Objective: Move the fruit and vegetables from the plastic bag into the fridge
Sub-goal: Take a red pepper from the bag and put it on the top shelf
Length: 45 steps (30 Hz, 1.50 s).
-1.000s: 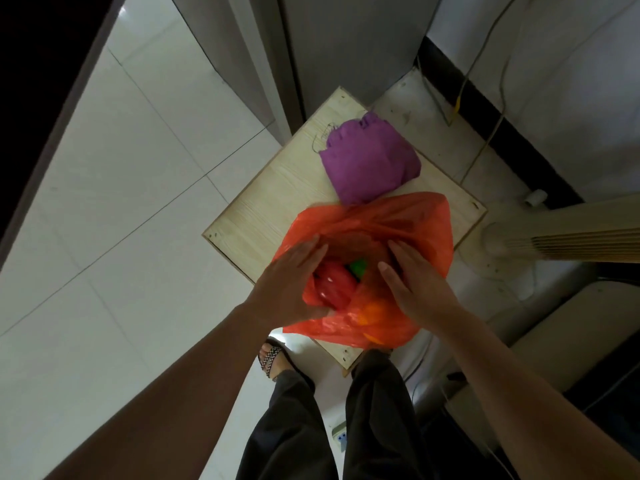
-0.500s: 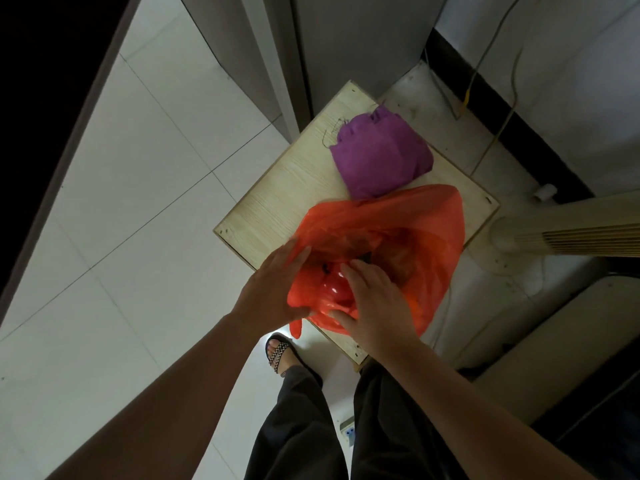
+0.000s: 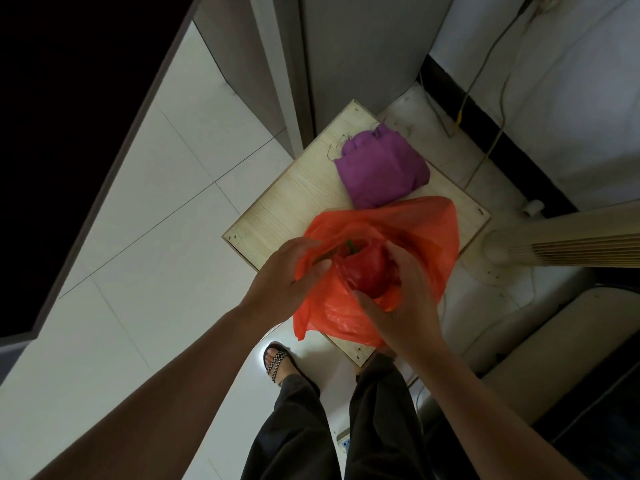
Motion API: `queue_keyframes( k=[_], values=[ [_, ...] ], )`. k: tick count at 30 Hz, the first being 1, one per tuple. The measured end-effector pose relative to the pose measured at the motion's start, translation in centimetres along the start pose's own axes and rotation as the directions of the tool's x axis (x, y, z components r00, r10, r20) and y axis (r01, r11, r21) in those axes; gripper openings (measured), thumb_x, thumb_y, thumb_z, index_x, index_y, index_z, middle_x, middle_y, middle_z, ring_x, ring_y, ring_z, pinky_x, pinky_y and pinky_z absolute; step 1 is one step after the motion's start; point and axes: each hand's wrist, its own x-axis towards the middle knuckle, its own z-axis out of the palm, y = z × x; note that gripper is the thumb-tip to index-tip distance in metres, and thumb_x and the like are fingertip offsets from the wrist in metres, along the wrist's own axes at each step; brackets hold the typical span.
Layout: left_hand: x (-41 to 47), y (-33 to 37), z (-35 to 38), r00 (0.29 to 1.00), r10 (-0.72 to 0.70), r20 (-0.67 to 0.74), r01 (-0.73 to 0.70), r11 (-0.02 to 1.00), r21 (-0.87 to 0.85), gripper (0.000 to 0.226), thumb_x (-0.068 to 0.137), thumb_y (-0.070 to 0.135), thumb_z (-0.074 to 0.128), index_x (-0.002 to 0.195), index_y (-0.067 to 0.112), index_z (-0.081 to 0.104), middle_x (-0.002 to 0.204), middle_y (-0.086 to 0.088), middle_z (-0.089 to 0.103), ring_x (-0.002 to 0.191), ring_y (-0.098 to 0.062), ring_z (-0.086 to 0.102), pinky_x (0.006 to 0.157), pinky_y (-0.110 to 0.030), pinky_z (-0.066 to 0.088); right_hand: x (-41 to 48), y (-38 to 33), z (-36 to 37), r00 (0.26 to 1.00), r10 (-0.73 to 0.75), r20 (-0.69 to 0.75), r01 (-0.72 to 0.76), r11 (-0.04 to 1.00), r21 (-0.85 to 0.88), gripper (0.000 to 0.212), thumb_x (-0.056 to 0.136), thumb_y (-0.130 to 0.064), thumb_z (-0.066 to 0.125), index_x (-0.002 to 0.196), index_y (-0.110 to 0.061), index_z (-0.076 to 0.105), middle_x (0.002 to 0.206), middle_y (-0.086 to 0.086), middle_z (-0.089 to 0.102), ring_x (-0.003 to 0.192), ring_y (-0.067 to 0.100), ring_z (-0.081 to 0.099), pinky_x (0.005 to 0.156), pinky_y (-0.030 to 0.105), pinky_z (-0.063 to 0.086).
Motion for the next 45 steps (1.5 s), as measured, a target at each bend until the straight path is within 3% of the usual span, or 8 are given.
queue_keyframes(
  k=[6,10,17,20,26,34,39,45],
  values=[
    [-0.1,4.0,1.0,0.987,-0.06,0.152,0.104,0.95,-0.295,0.071,0.07,0.058,0.063,0.134,0.041,0.038,0.12,0.018,0.052,0.108,-0.001,0.054,0.084,-0.013,0.046,-0.2,-2.2,-1.1,0.999,-0.004,-0.053,0.011,0.991,0.136,0.075,0.072,-0.043,0.071,0.135,-0.019,0.038,0.134,-0.008,0.045,0.123,0.006,0.045,0.097,0.024,0.045],
    [-0.2,3.9,1.9,0.998,-0.056,0.042,0.064,0.973,-0.22,0.079,0.063,0.051,0.074,0.134,0.035,0.041,0.122,0.016,0.052,0.112,-0.005,0.053,0.092,-0.024,0.046,-0.6,-0.9,-1.6,1.0,0.019,0.021,-0.021,0.995,0.096,0.08,0.07,-0.053,0.066,0.136,-0.021,0.036,0.135,-0.012,0.043,0.125,0.003,0.041,0.098,0.013,0.039],
    [0.2,1.6,1.7,0.978,-0.104,-0.18,0.095,0.994,-0.055,0.087,0.064,0.049,0.079,0.137,0.029,0.036,0.135,0.007,0.044,0.119,-0.012,0.048,0.093,-0.039,0.048,-1.3,4.2,-2.8,0.925,0.286,0.25,-0.254,0.955,-0.152,0.087,0.08,-0.067,0.045,0.148,-0.023,0.012,0.155,-0.007,0.011,0.14,0.015,0.017,0.106,0.041,0.034],
    [0.5,0.7,1.6,0.975,-0.145,-0.171,0.142,0.989,-0.03,0.089,0.066,0.046,0.079,0.14,0.027,0.033,0.14,0.001,0.041,0.123,-0.017,0.046,0.094,-0.045,0.049,-1.3,4.9,-3.3,0.924,0.277,0.264,-0.245,0.958,-0.149,0.085,0.08,-0.059,0.048,0.148,-0.024,0.011,0.155,-0.011,0.007,0.14,0.012,0.017,0.1,0.029,0.028],
    [0.2,0.7,2.6,0.979,-0.161,-0.128,0.16,0.987,-0.013,0.087,0.066,0.048,0.078,0.138,0.026,0.035,0.137,0.002,0.044,0.12,-0.015,0.046,0.091,-0.034,0.045,-0.8,5.5,-3.7,0.917,0.267,0.298,-0.222,0.959,-0.177,0.085,0.082,-0.055,0.053,0.148,-0.023,0.01,0.156,-0.012,0.006,0.14,0.013,0.017,0.103,0.033,0.032],
    [-1.4,1.1,3.5,0.992,-0.127,-0.016,0.126,0.991,-0.045,0.09,0.062,0.059,0.071,0.138,0.027,0.035,0.136,0.005,0.045,0.121,-0.014,0.046,0.095,-0.037,0.047,-3.6,4.2,-3.5,0.997,-0.019,0.073,0.034,0.979,-0.202,0.062,0.08,-0.053,0.056,0.132,-0.022,0.042,0.14,-0.001,0.039,0.122,0.009,0.036,0.087,0.03,0.043],
    [-1.9,1.7,3.5,0.994,-0.097,0.055,0.098,0.995,-0.021,0.097,0.059,0.068,0.07,0.14,0.03,0.033,0.14,0.004,0.042,0.126,-0.017,0.043,0.099,-0.043,0.046,-5.2,6.2,-3.3,0.972,0.204,0.118,-0.148,0.919,-0.366,0.074,0.079,-0.052,0.062,0.14,-0.027,0.029,0.146,0.0,0.034,0.132,0.025,0.036,0.097,0.048,0.044],
    [-1.8,3.0,3.3,0.997,0.002,0.08,0.002,0.999,-0.051,0.09,0.062,0.049,0.075,0.14,0.03,0.035,0.137,0.009,0.042,0.118,-0.005,0.043,0.082,-0.008,0.04,-5.3,9.1,-6.1,0.915,0.387,0.111,-0.307,0.85,-0.428,0.067,0.083,-0.055,0.048,0.143,-0.031,0.028,0.154,-0.003,0.021,0.141,0.02,0.021,0.109,0.045,0.031]
  ],
)
